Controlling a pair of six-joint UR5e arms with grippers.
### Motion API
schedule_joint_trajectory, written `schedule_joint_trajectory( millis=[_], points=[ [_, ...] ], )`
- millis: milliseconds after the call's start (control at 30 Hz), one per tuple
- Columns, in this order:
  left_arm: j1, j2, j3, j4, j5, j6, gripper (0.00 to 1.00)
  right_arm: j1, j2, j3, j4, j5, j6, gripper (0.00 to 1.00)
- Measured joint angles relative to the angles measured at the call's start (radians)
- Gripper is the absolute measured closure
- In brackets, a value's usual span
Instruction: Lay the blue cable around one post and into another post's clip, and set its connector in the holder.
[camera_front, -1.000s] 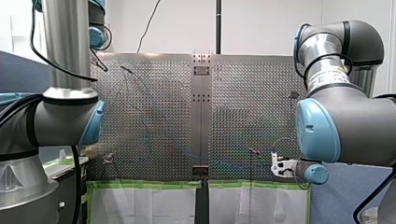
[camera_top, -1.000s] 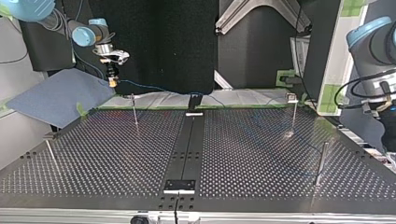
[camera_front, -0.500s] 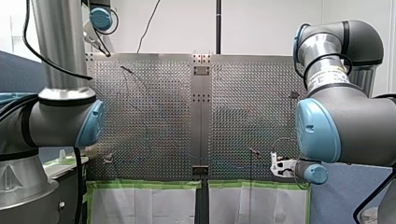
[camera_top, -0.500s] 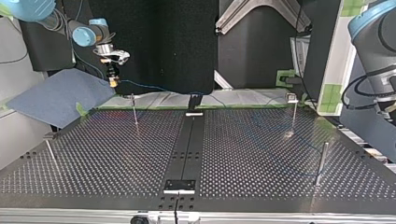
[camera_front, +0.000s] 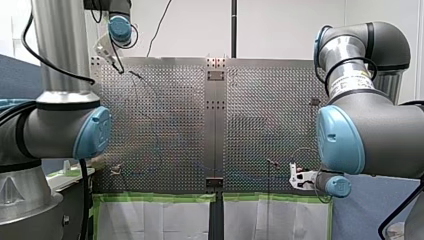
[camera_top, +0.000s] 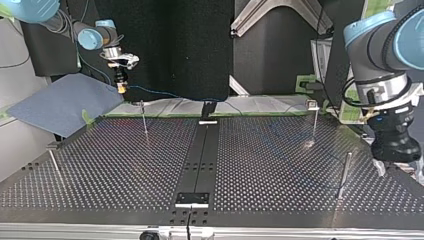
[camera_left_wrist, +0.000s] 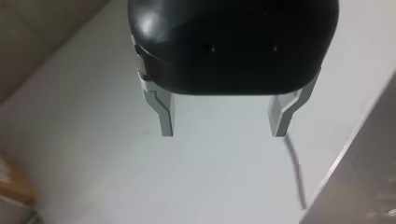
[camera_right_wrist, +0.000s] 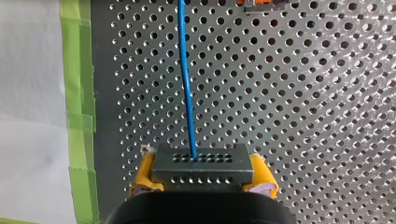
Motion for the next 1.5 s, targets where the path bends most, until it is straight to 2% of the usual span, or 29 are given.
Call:
schedule_joint_trajectory(
  millis=[300,633,1100,1500],
  points=[
    [-0.016,-0.007,-0.001,-0.072,0.013,0.072,0.00,0.001,0.000,0.000,-0.002,0.001,0.004,1.00],
    [-0.005,-0.049,-0.002,-0.157,0.013,0.157,0.00,0.001,0.000,0.000,-0.002,0.001,0.004,1.00],
    [0.017,-0.055,0.027,-0.281,0.029,0.281,0.00,0.002,0.000,0.000,-0.001,0.000,0.004,1.00],
    [0.032,-0.055,0.029,-0.395,0.076,0.395,0.00,0.002,0.000,0.000,-0.002,-0.001,0.004,1.00]
  ],
)
